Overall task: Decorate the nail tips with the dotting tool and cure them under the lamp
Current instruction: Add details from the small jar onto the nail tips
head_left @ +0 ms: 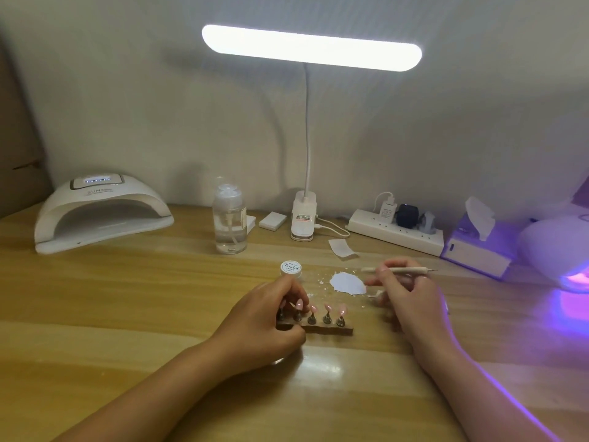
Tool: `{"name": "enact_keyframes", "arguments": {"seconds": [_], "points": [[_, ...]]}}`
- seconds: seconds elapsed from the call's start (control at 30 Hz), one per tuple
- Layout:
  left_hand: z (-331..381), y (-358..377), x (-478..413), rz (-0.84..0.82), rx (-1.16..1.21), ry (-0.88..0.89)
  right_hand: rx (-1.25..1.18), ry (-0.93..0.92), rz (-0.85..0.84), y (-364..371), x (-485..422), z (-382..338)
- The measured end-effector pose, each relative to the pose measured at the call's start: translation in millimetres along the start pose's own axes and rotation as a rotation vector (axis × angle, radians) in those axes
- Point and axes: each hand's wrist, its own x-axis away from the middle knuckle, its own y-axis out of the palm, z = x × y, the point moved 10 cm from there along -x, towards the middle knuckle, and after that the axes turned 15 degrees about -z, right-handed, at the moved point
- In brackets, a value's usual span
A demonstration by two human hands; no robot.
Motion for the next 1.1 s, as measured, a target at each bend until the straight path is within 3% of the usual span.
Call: {"name": "enact_keyframes", "arguments": {"seconds": [0.2, 0.33, 0.53, 0.77, 1.1], "points": [[5, -4, -3, -0.012, 0.025, -0.012, -0.391, 0.032, 0.132, -18, 9, 0], [12, -8, -11, -0.026, -0.067, -0.028, -0.559, 0.133, 0.102, 2, 18, 8], [34, 4, -28, -0.032, -0.203, 0.035, -0.399, 0.044, 0.044, 16, 39, -11], [38, 9, -30, 0.052, -0.205, 0.128, -0.317, 0.174, 0.006, 24, 31, 2], [52, 11, -27, 0.088, -0.336, 0.236, -0.226, 0.058, -0.053, 31, 32, -9]]}}
